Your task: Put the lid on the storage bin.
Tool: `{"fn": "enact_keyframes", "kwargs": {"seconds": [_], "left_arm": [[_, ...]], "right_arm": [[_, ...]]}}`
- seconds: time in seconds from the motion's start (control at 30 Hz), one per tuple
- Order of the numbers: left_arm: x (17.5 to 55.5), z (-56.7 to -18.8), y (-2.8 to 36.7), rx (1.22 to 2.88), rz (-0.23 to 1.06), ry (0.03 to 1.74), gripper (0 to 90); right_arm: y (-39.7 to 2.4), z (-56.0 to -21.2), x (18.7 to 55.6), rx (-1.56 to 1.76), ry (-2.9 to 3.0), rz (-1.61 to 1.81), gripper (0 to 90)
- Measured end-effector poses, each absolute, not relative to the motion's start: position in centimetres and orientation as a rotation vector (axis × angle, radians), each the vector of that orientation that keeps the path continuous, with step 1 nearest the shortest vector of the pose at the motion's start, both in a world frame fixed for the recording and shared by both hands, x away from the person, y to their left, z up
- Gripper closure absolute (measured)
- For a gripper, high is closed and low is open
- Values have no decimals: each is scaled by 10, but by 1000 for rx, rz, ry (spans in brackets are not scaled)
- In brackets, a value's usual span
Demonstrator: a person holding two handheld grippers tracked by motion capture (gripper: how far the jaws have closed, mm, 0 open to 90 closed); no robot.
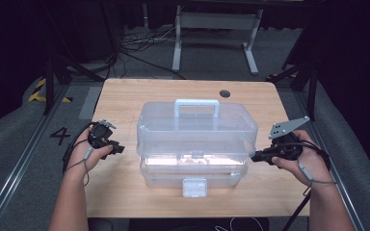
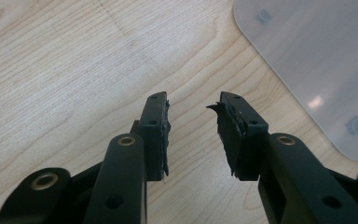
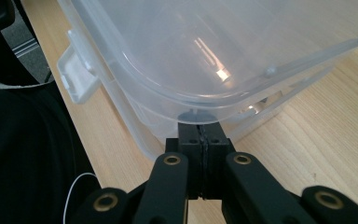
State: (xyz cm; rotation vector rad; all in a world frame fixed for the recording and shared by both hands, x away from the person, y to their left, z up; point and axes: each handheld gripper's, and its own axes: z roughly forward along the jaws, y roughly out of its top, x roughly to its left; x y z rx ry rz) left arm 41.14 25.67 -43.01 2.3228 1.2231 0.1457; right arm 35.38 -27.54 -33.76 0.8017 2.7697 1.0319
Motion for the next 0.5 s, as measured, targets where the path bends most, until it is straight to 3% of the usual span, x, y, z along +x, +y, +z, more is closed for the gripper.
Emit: {"fn": "enact_keyframes", "kwargs": {"seconds": [0.5], "left_arm": [[411, -431, 257, 2335, 134, 1211, 638]], "right_arm": [[-273, -342, 354, 774, 2821, 973, 900]]}}
